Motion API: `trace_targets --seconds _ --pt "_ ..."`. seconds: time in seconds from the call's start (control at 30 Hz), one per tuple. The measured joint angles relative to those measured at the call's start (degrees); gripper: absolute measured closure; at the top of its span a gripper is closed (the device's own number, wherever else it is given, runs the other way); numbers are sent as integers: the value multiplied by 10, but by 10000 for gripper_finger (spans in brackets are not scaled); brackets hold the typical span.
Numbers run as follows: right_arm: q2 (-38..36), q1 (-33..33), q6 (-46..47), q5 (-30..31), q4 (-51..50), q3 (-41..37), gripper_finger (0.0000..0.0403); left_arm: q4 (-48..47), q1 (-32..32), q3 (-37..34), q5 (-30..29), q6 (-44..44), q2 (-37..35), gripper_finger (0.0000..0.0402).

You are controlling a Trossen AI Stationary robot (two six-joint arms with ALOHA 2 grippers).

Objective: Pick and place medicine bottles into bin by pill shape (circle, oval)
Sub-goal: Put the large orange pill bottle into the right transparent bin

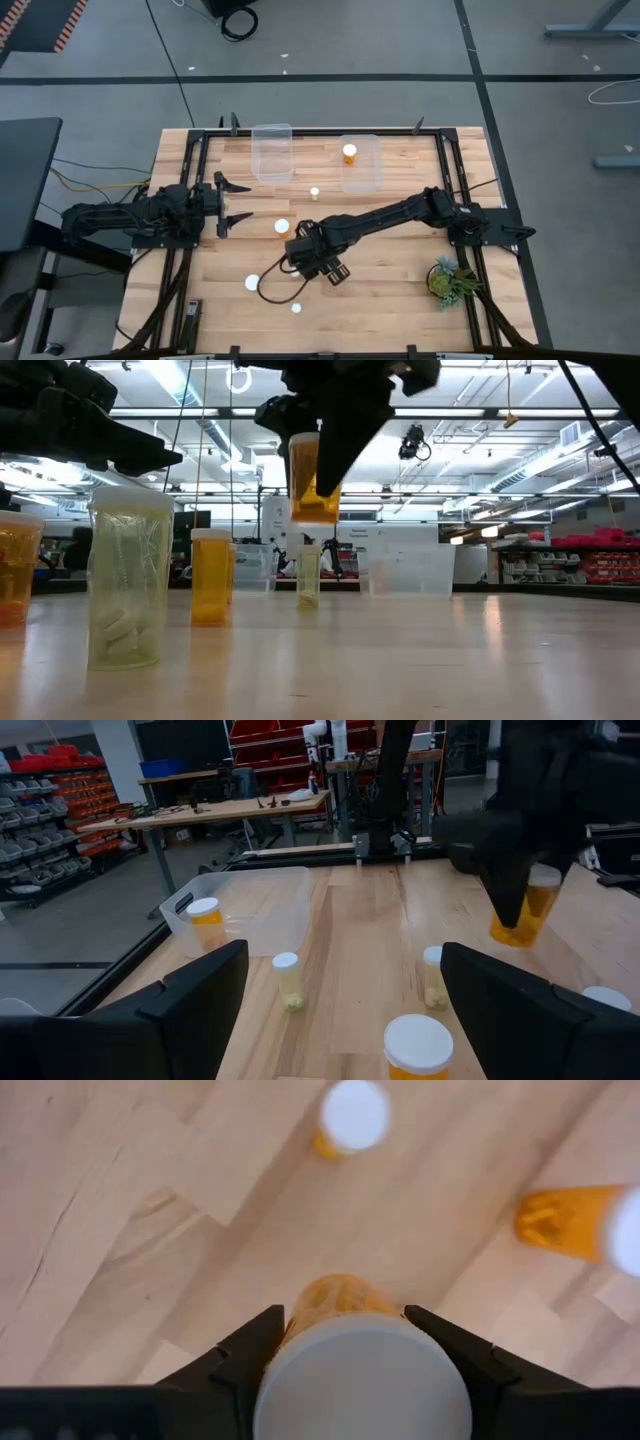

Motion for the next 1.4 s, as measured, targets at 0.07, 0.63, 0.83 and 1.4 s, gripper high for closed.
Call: trace_targets --seconds 0.07,0.63,0.83,1.4 --pt "0 -7 7 0 -14 14 196 0 0 0 0 0 0 60" --pt "-1 -85 33 0 -99 113 195 0 0 0 0 0 0 60" --pt "-10 -123 34 -3 -108 113 195 0 0 0 0 0 0 60" --pt "-68 -264 72 -20 -122 112 195 1 0 0 0 0 0 60"
